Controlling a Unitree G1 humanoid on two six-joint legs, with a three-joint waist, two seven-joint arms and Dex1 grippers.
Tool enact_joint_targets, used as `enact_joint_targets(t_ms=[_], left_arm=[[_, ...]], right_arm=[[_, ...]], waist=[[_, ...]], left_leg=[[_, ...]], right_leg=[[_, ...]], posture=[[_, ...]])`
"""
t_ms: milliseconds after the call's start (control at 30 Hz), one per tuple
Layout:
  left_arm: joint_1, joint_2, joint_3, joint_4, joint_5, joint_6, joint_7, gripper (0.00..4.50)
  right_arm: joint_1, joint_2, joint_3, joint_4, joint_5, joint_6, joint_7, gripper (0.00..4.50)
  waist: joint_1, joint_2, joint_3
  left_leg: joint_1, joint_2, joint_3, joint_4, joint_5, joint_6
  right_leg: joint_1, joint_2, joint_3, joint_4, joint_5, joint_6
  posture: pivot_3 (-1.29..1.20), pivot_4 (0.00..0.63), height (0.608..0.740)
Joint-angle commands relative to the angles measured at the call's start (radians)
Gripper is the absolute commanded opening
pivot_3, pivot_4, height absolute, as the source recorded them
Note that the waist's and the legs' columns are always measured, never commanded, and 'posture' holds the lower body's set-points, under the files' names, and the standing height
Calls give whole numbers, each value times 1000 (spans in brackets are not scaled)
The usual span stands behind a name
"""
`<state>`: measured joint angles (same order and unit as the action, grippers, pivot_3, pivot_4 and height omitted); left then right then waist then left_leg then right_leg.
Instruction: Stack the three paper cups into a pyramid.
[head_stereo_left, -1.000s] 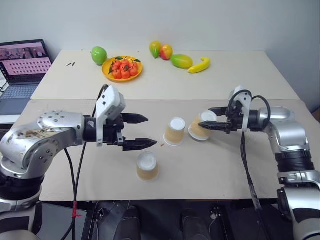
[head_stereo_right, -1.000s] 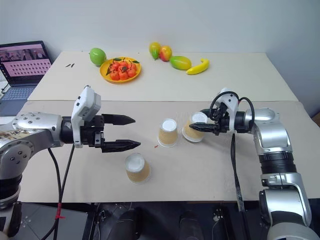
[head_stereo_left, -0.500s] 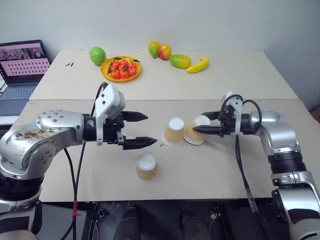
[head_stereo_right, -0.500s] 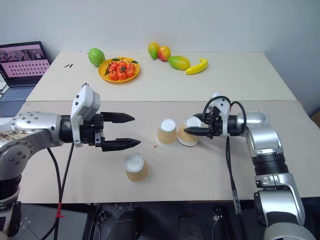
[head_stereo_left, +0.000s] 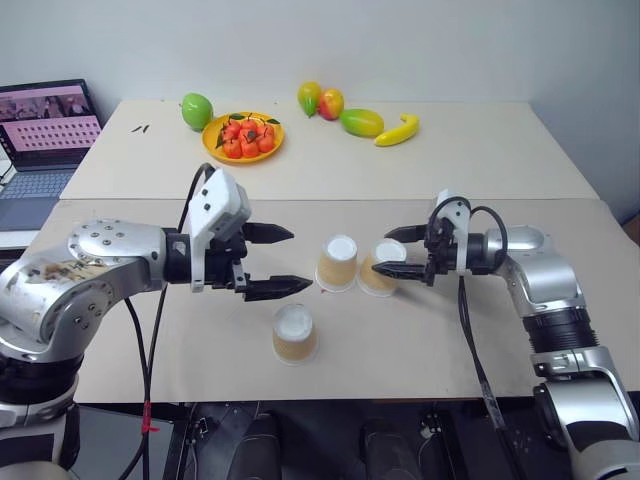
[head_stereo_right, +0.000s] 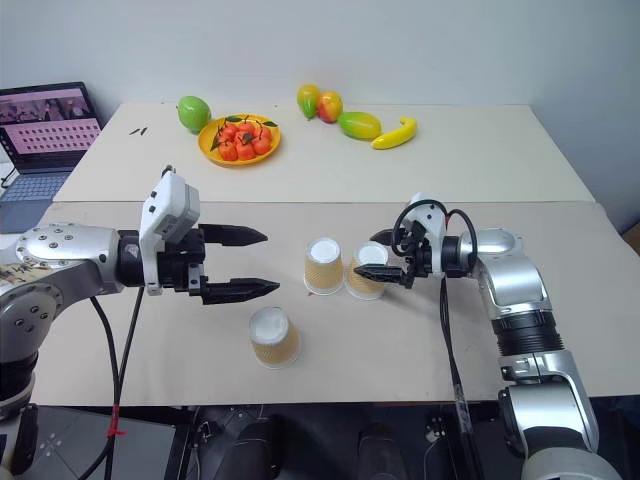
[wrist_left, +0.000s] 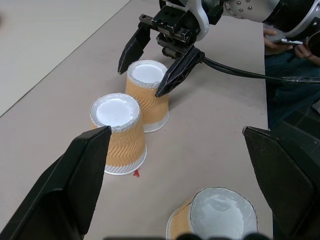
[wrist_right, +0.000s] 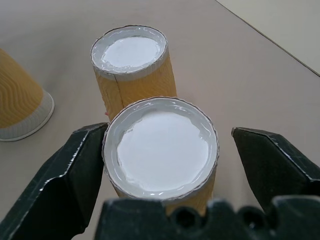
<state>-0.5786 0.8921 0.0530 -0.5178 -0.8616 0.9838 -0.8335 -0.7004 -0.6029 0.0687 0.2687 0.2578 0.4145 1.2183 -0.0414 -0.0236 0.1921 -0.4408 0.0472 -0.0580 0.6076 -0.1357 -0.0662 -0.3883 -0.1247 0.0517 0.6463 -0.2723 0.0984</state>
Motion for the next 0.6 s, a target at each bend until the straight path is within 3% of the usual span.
enact_joint_targets(t_ms=[33,400,600], left_arm=[[0,5,20,-9,12,-25,-2,4500],[-1,-15,2,8,32,-49,-10,4500],[19,-24,12,27,64,-79,-19,4500]], right_arm=[[-15,-18,-8,-51,7,-24,-1,4449],[-84,-89,-117,-205,175,173,0,4449],[-78,-231,-194,-147,160,142,-2,4449]], waist=[[0,0,0],[1,0,0],[13,0,0]], left_leg=[[0,0,0,0,0,0],[0,0,0,0,0,0],[0,0,0,0,0,0]], right_leg=[[0,0,0,0,0,0],[0,0,0,0,0,0],[0,0,0,-1,0,0]], posture=[[0,150,732],[0,150,732],[0,150,732]])
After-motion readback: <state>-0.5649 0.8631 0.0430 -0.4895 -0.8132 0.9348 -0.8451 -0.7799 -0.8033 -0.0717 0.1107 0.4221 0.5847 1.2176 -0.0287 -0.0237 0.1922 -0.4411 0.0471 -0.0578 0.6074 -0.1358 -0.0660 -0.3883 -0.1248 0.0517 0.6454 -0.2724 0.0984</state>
